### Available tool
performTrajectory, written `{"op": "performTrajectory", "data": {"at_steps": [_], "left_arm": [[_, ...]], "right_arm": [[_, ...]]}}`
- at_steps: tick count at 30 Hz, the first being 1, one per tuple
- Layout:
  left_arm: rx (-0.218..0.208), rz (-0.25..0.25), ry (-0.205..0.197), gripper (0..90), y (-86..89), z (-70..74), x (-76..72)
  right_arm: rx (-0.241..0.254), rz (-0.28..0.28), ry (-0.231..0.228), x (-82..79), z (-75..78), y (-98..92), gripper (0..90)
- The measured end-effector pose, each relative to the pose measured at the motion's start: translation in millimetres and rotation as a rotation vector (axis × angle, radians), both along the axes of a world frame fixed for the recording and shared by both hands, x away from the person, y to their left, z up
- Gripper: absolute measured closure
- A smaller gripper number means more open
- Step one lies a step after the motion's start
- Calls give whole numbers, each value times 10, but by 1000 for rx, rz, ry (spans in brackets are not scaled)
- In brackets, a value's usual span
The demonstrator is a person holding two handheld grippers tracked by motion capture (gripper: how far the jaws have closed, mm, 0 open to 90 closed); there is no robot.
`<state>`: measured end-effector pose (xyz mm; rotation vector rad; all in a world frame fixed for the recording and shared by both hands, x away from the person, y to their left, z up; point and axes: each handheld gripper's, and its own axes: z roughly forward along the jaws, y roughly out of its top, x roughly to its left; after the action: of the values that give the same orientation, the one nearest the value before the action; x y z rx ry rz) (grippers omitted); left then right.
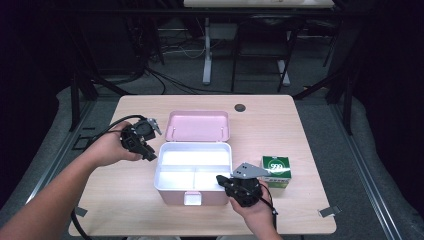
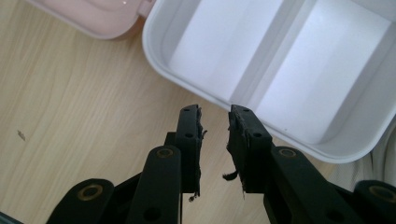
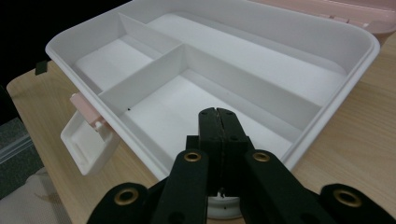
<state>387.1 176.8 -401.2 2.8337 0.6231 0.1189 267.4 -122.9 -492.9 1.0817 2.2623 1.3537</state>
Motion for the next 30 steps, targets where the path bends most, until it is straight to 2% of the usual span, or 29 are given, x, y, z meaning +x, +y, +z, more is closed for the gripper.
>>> {"op": "performTrajectory", "data": {"at_steps": [2,5,6,9,14,17,20,21,24,28,30], "left_arm": [[6,-18,-8,738,-33,9,-6],[25,-78,-15,740,-180,37,-35],[25,-78,-15,742,-180,37,-35],[66,-133,-21,748,-325,36,-50],[82,-154,-24,763,-429,32,-49],[107,-199,-15,773,-537,21,-49],[108,-217,-19,793,-586,12,-54],[118,-244,-18,801,-654,-6,-55],[147,-279,-15,807,-746,-42,-57],[144,-303,-20,808,-845,-71,-67],[157,-317,-23,809,-887,-91,-79]], "right_arm": [[1,3,0,2,5,0,897],[-2,3,-8,-3,39,-8,881],[-2,3,-8,-3,39,-8,881],[2,-18,-13,-6,83,-63,875],[16,-19,-6,-4,110,-130,871],[18,-26,-20,-7,130,-161,864],[23,-27,-16,-10,143,-179,863],[30,-33,-17,-11,148,-192,859],[34,-29,-21,-15,151,-211,858],[34,-36,-21,-27,160,-230,858],[34,-42,-27,-30,162,-247,858]]}}
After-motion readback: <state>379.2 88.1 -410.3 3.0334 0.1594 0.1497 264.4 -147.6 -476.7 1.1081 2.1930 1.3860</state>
